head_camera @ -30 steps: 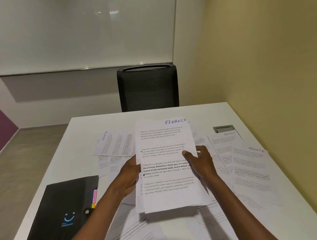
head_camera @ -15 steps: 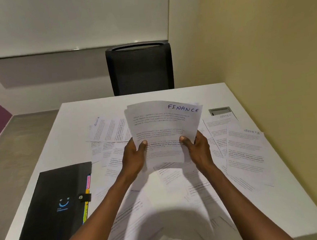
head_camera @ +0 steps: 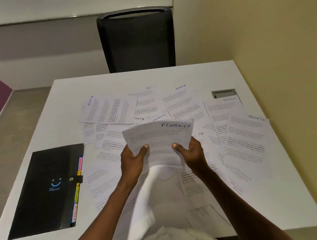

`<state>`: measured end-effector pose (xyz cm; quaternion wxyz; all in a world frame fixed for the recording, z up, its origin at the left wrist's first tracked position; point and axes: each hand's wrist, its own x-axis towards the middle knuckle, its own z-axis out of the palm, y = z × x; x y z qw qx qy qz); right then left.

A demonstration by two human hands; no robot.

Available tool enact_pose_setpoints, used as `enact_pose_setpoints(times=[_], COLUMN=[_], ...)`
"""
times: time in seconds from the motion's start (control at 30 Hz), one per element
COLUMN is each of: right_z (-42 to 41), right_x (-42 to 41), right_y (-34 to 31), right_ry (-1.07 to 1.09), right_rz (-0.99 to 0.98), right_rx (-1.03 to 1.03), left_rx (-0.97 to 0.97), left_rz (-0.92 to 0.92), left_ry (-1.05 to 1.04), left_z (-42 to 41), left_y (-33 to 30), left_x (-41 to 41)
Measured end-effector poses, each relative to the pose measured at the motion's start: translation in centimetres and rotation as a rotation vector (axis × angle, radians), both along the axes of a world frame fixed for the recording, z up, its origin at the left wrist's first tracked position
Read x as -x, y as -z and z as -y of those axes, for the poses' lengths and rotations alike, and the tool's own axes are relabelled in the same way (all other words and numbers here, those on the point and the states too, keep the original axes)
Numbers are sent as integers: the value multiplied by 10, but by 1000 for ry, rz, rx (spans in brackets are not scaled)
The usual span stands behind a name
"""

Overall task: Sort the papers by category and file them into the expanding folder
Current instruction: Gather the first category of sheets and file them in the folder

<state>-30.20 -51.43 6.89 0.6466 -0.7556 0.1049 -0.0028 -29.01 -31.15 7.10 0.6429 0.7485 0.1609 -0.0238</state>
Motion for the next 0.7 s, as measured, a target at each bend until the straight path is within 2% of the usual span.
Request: enact_pose_setpoints(times=[0.2, 0.3, 0.4, 0.53, 0.7], right_z=[0, 6, 12, 20, 17], right_x=[7, 2, -9, -23, -29], right_y=[19, 17, 11, 8, -2], right_ry=[-42, -39, -30, -73, -52], right_rz=[-114, -96, -100, -213, -175], right_rx=[-9, 19, 78, 63, 79], left_rx=[-34, -56, -53, -65, -69], left_rz=[-89, -108, -173, -234, -137], left_ry=[-5, 1, 76, 164, 128], left_z=[8, 6, 2, -1, 6], left_y=[25, 25, 19, 14, 5], left_x=[17, 11, -3, -16, -15])
